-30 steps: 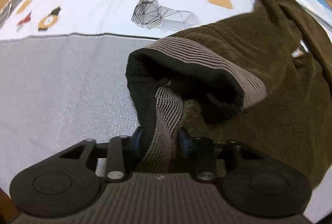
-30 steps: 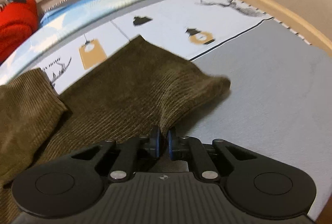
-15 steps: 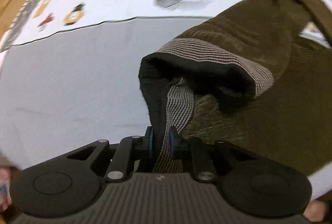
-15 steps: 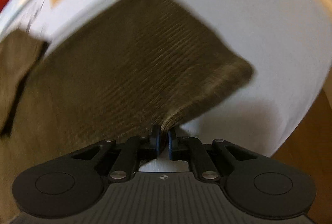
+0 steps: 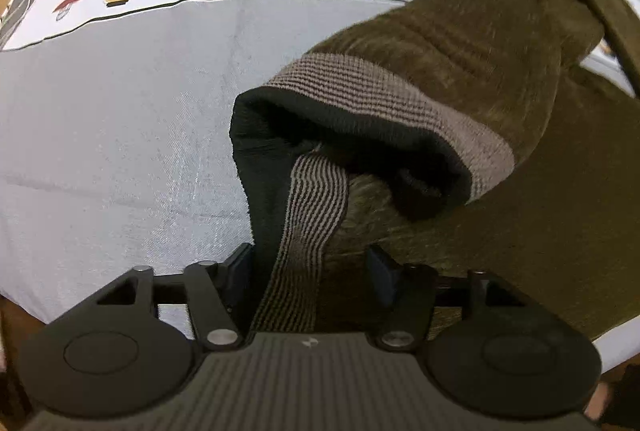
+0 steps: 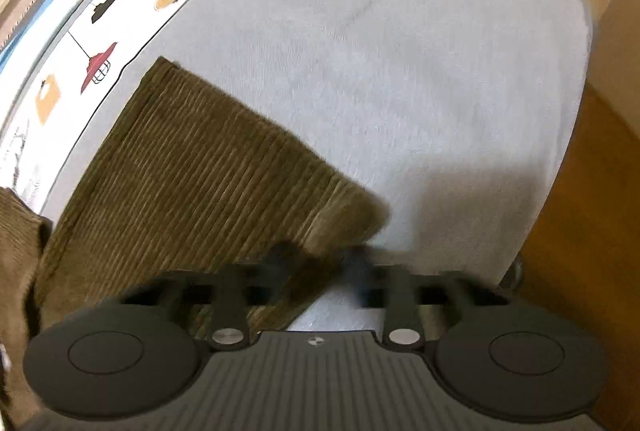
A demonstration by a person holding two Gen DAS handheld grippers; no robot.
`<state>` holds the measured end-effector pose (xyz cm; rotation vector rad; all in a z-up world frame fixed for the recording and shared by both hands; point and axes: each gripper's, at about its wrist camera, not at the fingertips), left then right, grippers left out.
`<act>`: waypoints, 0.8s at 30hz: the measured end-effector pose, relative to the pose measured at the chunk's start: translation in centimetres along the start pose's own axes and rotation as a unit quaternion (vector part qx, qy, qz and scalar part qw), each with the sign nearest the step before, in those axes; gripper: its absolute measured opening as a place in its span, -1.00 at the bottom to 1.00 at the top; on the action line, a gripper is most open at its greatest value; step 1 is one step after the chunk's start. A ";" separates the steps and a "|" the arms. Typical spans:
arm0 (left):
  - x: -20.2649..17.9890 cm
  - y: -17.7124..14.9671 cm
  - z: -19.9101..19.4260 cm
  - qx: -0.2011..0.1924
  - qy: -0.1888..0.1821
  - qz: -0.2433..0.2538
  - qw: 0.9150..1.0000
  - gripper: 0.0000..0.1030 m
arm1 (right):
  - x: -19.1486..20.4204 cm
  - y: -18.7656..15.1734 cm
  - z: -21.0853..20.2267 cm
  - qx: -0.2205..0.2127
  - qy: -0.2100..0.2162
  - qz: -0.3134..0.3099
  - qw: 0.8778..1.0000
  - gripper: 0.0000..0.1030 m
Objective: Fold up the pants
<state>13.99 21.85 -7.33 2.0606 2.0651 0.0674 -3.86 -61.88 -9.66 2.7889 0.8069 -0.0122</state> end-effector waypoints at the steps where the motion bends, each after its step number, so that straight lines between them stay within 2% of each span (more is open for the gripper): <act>1: -0.2 -0.1 0.2 0.004 0.019 0.011 1.000 -0.31 | -0.3 -0.4 -0.4 -0.005 0.005 0.003 1.000 -0.86; 2: -0.4 -0.2 0.1 0.003 0.033 0.025 0.999 -0.37 | -0.4 -0.1 -0.8 -0.012 0.002 0.010 1.000 -0.87; 3: -0.6 -0.3 -0.1 -0.002 0.036 0.031 0.999 -0.54 | -1.1 0.1 -1.3 -0.023 -0.007 0.015 1.000 -0.88; 4: -0.6 -0.5 -0.3 -0.005 0.038 0.038 0.999 -0.63 | -1.7 0.1 -2.0 -0.035 -0.016 0.029 0.999 -0.88; 6: -1.2 -1.1 -0.5 0.001 0.039 0.061 0.997 -0.65 | -2.7 0.3 -1.9 -0.030 -0.028 0.061 0.997 -0.88; 9: -1.9 -1.8 -0.1 0.025 0.049 0.094 0.994 -0.64 | -2.4 -0.1 -0.8 -0.003 -0.062 0.037 0.997 -0.86; 12: -2.0 -2.0 -0.7 0.020 0.054 0.098 0.993 -0.48 | -1.5 -0.1 -0.9 -0.012 -0.083 0.024 0.996 -0.64; 14: -1.6 -2.0 -2.3 -0.019 0.053 0.088 0.995 -0.39 | -1.4 0.0 -1.9 -0.042 -0.103 0.027 0.993 -0.34; 16: -1.1 -2.0 -5.0 -0.091 0.048 0.063 0.993 -0.17 | -1.0 0.0 -3.6 -0.091 -0.129 0.027 0.987 -0.24; 18: -0.7 -1.9 -7.2 -0.145 0.028 0.034 0.988 -0.17 | -0.2 -0.1 -5.5 -0.145 -0.112 0.023 0.983 -0.24; 20: -1.4 -1.8 -8.5 -0.179 0.008 0.027 0.983 -0.18 | 1.1 -0.4 -7.2 -0.185 -0.084 0.010 0.979 -0.24; 22: -2.9 -1.5 -9.1 -0.190 -0.010 0.031 0.981 -0.18 | 2.9 -1.2 -9.0 -0.213 -0.033 -0.015 0.976 -0.24; 24: -4.4 -0.6 -9.3 -0.181 -0.048 0.029 0.982 -0.18 | 5.4 -1.8 -10.2 -0.225 0.023 -0.049 0.973 -0.24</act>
Point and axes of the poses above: each gripper's, at about its wrist camera, not at the fingertips, and z roughly the way its jaws point, x to its left, y to its top, and after that the axes turned 14 degrees about -y, right-handed
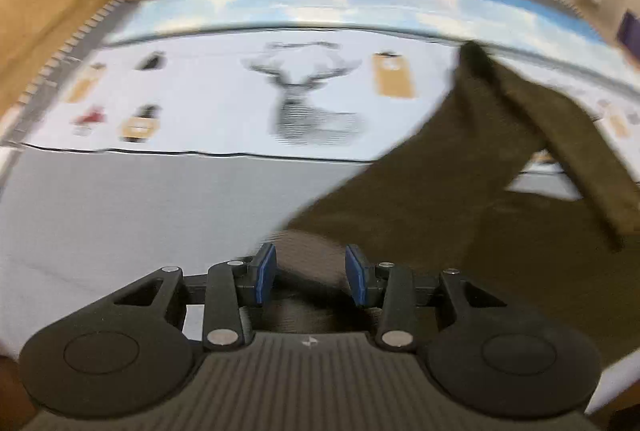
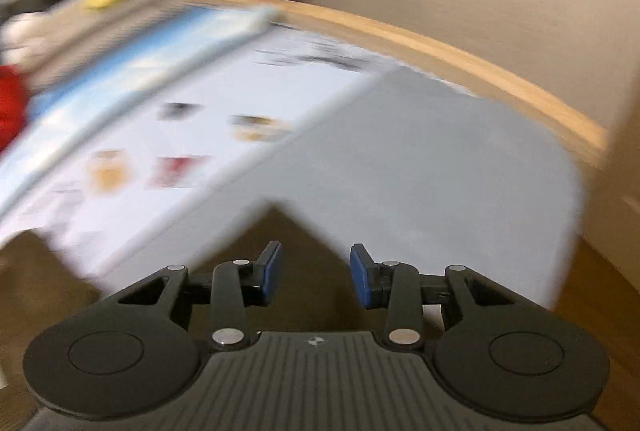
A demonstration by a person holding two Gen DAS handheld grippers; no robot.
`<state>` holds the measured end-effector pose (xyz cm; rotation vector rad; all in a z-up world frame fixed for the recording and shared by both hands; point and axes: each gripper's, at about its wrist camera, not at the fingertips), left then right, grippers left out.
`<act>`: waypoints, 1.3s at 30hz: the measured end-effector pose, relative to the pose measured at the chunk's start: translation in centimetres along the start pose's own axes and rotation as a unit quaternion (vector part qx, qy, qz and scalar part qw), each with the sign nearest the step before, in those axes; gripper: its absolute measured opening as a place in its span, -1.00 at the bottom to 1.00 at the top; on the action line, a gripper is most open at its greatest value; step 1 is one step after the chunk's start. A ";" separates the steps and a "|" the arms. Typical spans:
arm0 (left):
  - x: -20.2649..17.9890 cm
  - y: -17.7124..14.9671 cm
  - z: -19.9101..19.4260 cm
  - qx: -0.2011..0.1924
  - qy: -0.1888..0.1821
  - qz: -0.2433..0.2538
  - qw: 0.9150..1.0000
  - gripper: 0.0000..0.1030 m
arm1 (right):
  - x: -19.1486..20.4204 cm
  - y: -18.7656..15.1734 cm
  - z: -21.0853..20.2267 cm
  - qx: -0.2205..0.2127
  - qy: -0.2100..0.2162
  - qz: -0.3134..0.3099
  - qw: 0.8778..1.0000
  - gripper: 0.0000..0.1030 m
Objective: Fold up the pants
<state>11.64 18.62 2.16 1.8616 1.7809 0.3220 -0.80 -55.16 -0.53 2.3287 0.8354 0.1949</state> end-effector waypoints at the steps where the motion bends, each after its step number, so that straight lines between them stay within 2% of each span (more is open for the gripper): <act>1: -1.2 0.8 0.5 0.011 -0.011 0.010 1.000 -0.18 | 1.9 -0.1 -0.8 -0.003 0.038 -0.016 0.999 -0.24; 4: -5.5 3.2 2.4 0.032 -0.003 0.093 0.995 -0.13 | 7.4 -0.5 -3.5 -0.005 0.134 -0.073 0.988 -0.24; 5: -6.7 3.5 3.3 0.038 -0.008 0.117 0.992 -0.06 | 9.6 -0.9 -4.3 -0.006 0.162 -0.104 0.981 -0.20; 6: -7.5 3.5 4.3 0.041 -0.016 0.131 0.990 0.13 | 12.1 -1.5 -5.1 -0.007 0.190 -0.142 0.971 -0.17; 8: -8.6 2.7 6.8 0.069 -0.032 0.145 0.986 0.17 | 16.9 -2.9 -6.4 -0.003 0.235 -0.213 0.948 0.11; 9: -9.1 2.3 8.1 0.106 -0.037 0.153 0.982 0.17 | 19.3 -4.1 -7.1 0.002 0.257 -0.255 0.932 0.17; 11: -10.0 1.8 9.6 0.131 -0.035 0.183 0.974 0.20 | 23.1 -6.4 -8.3 0.008 0.281 -0.334 0.900 0.32; 13: -10.7 1.6 10.5 0.143 -0.038 0.210 0.966 0.36 | 26.8 -9.1 -9.1 0.004 0.285 -0.417 0.863 0.33; 15: -11.1 1.3 11.2 0.157 -0.044 0.225 0.961 0.36 | 29.5 -12.0 -9.3 -0.012 0.272 -0.492 0.827 0.33; 16: -11.1 1.4 11.5 0.161 -0.040 0.232 0.958 0.35 | 30.7 -13.1 -9.6 -0.018 0.261 -0.520 0.813 0.33; 19: -10.6 1.3 12.7 0.176 -0.017 0.249 0.952 0.34 | 32.7 -16.1 -8.6 -0.034 0.217 -0.584 0.782 0.33; 20: -10.3 1.2 13.1 0.183 -0.009 0.253 0.950 0.33 | 32.9 -16.5 -8.2 -0.042 0.202 -0.598 0.775 0.27; 21: -10.0 1.2 13.4 0.190 0.000 0.258 0.947 0.18 | 33.0 -16.9 -7.9 -0.048 0.188 -0.609 0.769 0.23; 22: -9.2 1.1 13.9 0.197 0.015 0.266 0.943 -0.16 | 33.1 -16.9 -7.4 -0.050 0.176 -0.618 0.765 0.02; 23: -8.7 1.0 14.1 0.203 0.033 0.273 0.940 -0.31 | 33.1 -16.8 -7.2 -0.047 0.178 -0.618 0.765 -0.22; 24: -8.0 1.1 14.1 0.201 0.045 0.272 0.940 -0.44 | 33.0 -16.3 -7.3 -0.042 0.184 -0.613 0.767 -0.41; 25: -7.3 1.6 14.0 0.195 0.053 0.261 0.944 -0.66 | 32.9 -15.8 -7.1 -0.039 0.189 -0.602 0.775 -0.79; 27: -5.6 2.9 12.9 0.168 0.079 0.229 0.956 -0.73 | 32.3 -13.9 -7.3 -0.048 0.192 -0.567 0.800 -0.79; 29: -3.9 4.2 11.7 0.131 0.111 0.194 0.966 -0.74 | 30.3 -11.0 -8.0 -0.072 0.189 -0.510 0.836 -0.80; 32: -2.1 5.2 10.1 0.088 0.151 0.160 0.972 -0.74 | 26.2 -6.2 -9.3 -0.113 0.161 -0.429 0.882 -0.81; 35: -1.1 5.3 8.9 0.061 0.174 0.145 0.972 -0.75 | 20.7 -1.6 -10.6 -0.161 0.111 -0.366 0.910 -0.81; 39: -0.1 5.2 7.6 0.038 0.186 0.136 0.972 -0.75 | 13.0 3.3 -11.8 -0.205 0.044 -0.305 0.929 -0.81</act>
Point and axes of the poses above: each gripper's, at about its wrist camera, not at the fingertips, and z roughly the way its jaws point, x to its left, y to its top, and after that the axes turned 14 degrees about -y, right-handed
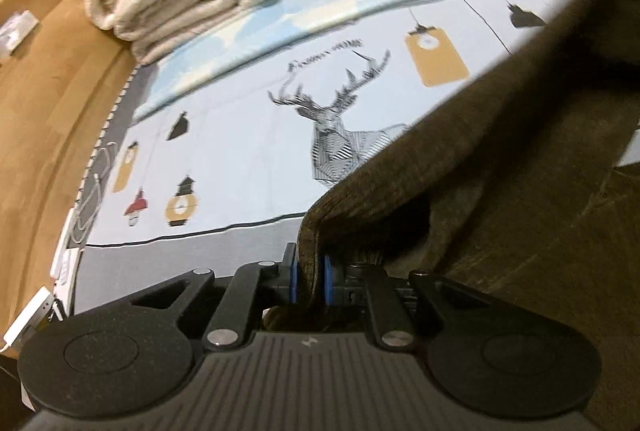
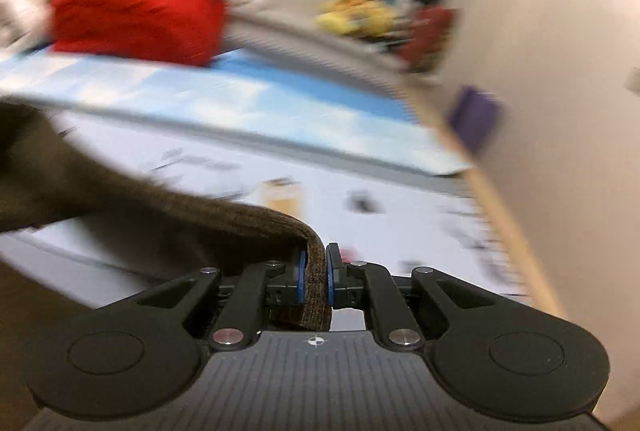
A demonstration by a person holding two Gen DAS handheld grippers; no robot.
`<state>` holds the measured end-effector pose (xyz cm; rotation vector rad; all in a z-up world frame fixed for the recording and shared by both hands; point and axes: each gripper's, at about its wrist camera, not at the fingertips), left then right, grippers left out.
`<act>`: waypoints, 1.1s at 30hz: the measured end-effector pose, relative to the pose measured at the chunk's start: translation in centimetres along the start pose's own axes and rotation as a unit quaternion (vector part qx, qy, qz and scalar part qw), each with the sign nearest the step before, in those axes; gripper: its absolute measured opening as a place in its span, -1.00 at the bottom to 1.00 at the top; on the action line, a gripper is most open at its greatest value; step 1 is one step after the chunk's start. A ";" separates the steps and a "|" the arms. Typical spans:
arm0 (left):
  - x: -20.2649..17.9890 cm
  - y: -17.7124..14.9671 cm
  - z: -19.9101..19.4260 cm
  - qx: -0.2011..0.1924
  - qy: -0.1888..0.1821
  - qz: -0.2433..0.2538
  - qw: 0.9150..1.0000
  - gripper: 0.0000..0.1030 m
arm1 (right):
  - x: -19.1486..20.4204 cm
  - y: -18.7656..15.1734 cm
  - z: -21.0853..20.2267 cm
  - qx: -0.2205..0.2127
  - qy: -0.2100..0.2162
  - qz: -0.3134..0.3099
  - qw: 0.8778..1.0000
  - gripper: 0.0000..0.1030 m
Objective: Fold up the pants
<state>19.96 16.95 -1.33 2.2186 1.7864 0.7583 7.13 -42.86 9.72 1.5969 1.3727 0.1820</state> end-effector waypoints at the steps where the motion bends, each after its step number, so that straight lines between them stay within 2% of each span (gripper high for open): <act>1: 0.3 -0.1 -0.2 -0.004 0.004 -0.002 1.000 -0.75 | -2.6 -0.2 -0.2 -0.004 -0.021 0.015 1.000 -0.81; 3: 0.3 0.0 -0.4 -0.010 0.009 -0.003 1.000 -0.75 | -6.6 -0.1 -1.2 -0.017 -0.055 0.039 0.998 -0.81; 6: -0.4 0.2 -0.7 -0.017 0.005 -0.003 1.000 -0.75 | -10.1 0.1 -2.6 -0.038 -0.079 0.063 0.994 -0.81; 10: -1.2 0.8 -0.2 -0.018 0.024 -0.010 0.999 -0.75 | -10.3 0.4 -2.9 -0.063 -0.097 0.053 0.992 -0.81; 12: -0.8 1.4 0.8 -0.018 0.026 -0.025 0.999 -0.75 | -9.4 0.6 -2.2 -0.059 -0.097 0.059 0.992 -0.81; 17: 0.1 3.5 4.3 -0.002 0.034 -0.059 0.998 -0.75 | -3.6 3.4 4.0 -0.032 -0.095 0.062 0.993 -0.81; 21: 1.8 5.0 7.5 0.007 0.024 -0.106 0.994 -0.74 | 1.8 7.2 9.4 -0.022 -0.092 0.055 0.994 -0.81; 24: 3.6 5.9 10.1 0.010 0.006 -0.153 0.988 -0.67 | 5.6 10.2 14.1 -0.001 -0.095 0.062 0.994 -0.76; 25: 4.1 6.0 11.0 0.014 0.005 -0.168 0.986 -0.67 | 6.8 11.0 16.0 0.016 -0.087 0.072 0.993 -0.53; 26: 4.5 6.1 11.8 0.020 -0.002 -0.178 0.984 -0.67 | 7.5 11.3 17.3 0.038 -0.077 0.087 0.993 -0.16; 28: 4.7 6.2 12.8 0.030 -0.010 -0.175 0.984 -0.66 | 8.7 11.0 19.2 0.079 -0.060 0.127 0.987 0.18; 30: 4.6 6.6 13.0 0.043 -0.010 -0.166 0.985 -0.64 | 9.1 8.9 19.4 0.092 -0.045 0.179 0.978 0.25; 32: 4.7 6.9 12.8 0.057 -0.017 -0.166 0.984 -0.59 | 9.5 5.9 19.8 0.108 -0.029 0.202 0.973 0.27; 33: 4.8 7.0 12.7 0.062 -0.022 -0.164 0.984 -0.49 | 9.6 3.9 20.3 0.124 -0.027 0.216 0.968 0.27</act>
Point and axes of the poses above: each gripper's, at about its wrist camera, not at the fingertips, and z roughly the way its jaws point, x to its left, y to its top, and after that the axes turned 14 degrees about -y, right-handed
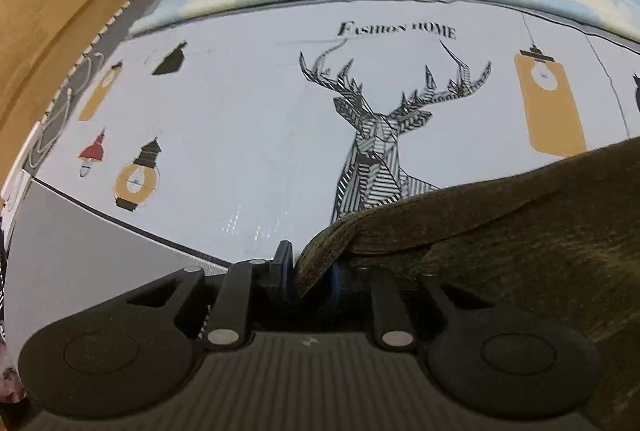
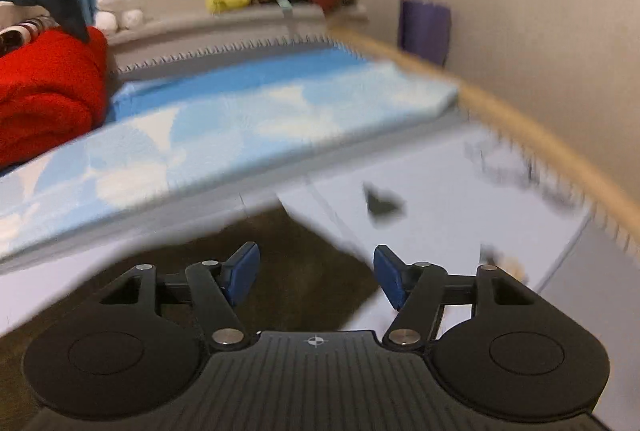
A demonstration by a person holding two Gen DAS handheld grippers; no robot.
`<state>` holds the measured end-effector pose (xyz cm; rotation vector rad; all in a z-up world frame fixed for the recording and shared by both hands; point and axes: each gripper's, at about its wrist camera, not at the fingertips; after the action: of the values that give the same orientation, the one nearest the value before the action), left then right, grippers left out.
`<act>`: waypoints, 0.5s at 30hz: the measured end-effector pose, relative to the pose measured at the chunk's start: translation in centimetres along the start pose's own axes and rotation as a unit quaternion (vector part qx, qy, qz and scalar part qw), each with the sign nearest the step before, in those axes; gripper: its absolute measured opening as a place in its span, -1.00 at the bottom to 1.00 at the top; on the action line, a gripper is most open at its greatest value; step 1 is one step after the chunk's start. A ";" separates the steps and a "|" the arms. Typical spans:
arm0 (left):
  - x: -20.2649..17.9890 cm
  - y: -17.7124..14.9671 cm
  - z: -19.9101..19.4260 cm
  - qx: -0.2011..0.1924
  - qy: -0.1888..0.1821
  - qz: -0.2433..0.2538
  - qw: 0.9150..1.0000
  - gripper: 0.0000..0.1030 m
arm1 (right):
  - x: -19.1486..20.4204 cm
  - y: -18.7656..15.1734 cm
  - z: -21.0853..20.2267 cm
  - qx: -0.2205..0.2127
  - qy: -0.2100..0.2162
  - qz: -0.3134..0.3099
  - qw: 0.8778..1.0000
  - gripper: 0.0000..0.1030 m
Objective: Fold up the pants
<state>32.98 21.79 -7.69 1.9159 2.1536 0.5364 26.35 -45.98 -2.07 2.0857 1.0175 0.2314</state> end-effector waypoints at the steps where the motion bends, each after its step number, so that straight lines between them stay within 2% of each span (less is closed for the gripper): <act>1: 0.0 0.1 -0.2 0.004 -0.003 0.001 1.000 -0.43 | -0.6 -1.3 1.1 0.020 -0.001 0.013 1.000 0.26; 3: 0.1 0.3 -0.8 0.010 -0.004 -0.009 1.000 -0.39 | -1.7 -3.1 4.6 0.113 0.001 0.050 0.992 0.15; 4: 0.3 0.4 -1.0 0.010 -0.006 -0.015 1.000 -0.37 | -2.4 -3.4 6.1 0.145 0.016 0.095 0.985 0.14; 5: 0.4 0.4 -1.1 0.010 -0.008 -0.017 1.000 -0.37 | -2.9 -3.6 6.9 0.157 0.033 0.130 0.978 0.13; 6: 0.5 0.4 -0.9 0.009 -0.011 -0.015 1.000 -0.37 | -3.0 -3.8 7.6 0.161 0.044 0.142 0.976 0.13; 9: 0.5 0.2 -0.1 -0.002 -0.018 0.033 0.999 -0.32 | -1.4 -4.5 8.8 0.163 0.056 0.101 0.980 0.14; 11: -0.2 -0.5 0.2 -0.008 -0.004 0.113 0.994 -0.10 | -0.7 -4.6 9.0 0.141 0.054 0.078 0.986 0.14; 12: -0.8 -1.1 0.2 -0.007 0.010 0.161 0.987 0.24 | -0.2 -4.5 9.1 0.133 0.054 0.066 0.987 0.14; 13: -1.5 -1.7 -0.1 -0.001 0.025 0.204 0.979 0.47 | 0.2 -4.4 9.3 0.126 0.056 0.055 0.989 0.13; 14: -1.8 -1.9 -0.8 -0.004 0.033 0.229 0.973 0.52 | 0.4 -4.3 9.5 0.118 0.060 0.044 0.990 0.07; 15: -1.8 -1.9 -1.8 -0.017 0.030 0.233 0.972 0.62 | 0.8 -4.3 9.6 0.109 0.063 0.032 0.992 -0.10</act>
<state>30.81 19.63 -6.97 2.4229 1.7017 0.7105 28.83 -49.29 -11.75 2.3280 1.0938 0.2979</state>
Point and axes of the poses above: each gripper's, at about its wrist camera, not at the fingertips, and z roughly the way its jaws point, x to its left, y to its top, and after that the axes turned 14 degrees about -y, right-handed
